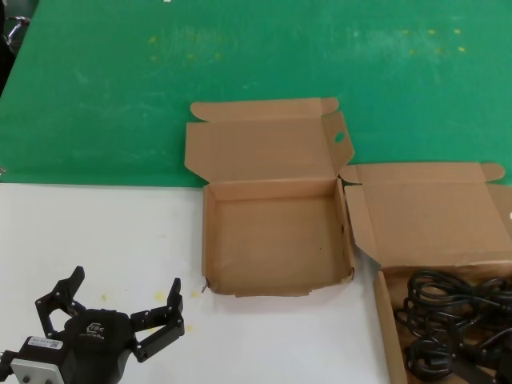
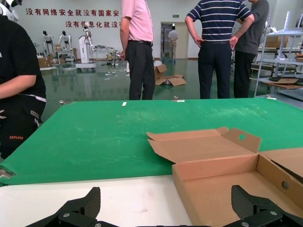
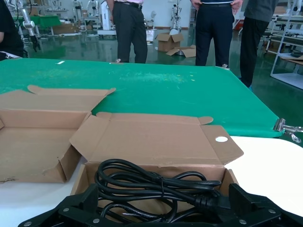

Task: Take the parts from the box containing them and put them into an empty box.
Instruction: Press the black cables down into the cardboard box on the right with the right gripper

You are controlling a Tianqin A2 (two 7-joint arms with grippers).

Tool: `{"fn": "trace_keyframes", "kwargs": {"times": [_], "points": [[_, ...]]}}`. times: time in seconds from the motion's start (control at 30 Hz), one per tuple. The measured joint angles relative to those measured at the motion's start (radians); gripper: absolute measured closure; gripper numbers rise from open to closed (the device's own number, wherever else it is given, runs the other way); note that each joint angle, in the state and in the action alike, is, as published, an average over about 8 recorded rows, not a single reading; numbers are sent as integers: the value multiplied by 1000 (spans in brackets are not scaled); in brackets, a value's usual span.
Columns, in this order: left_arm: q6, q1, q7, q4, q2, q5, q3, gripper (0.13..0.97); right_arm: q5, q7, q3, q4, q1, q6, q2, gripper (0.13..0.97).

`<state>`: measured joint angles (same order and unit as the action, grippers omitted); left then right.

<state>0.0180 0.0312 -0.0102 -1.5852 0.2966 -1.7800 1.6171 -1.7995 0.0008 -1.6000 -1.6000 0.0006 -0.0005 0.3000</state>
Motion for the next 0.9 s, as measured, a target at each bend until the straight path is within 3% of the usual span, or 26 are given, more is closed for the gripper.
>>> {"fn": "trace_keyframes", "kwargs": {"times": [0.9], "points": [[0,0,0,0,0,0,0,169,0,0,0,0,0,0,0,129]]}}
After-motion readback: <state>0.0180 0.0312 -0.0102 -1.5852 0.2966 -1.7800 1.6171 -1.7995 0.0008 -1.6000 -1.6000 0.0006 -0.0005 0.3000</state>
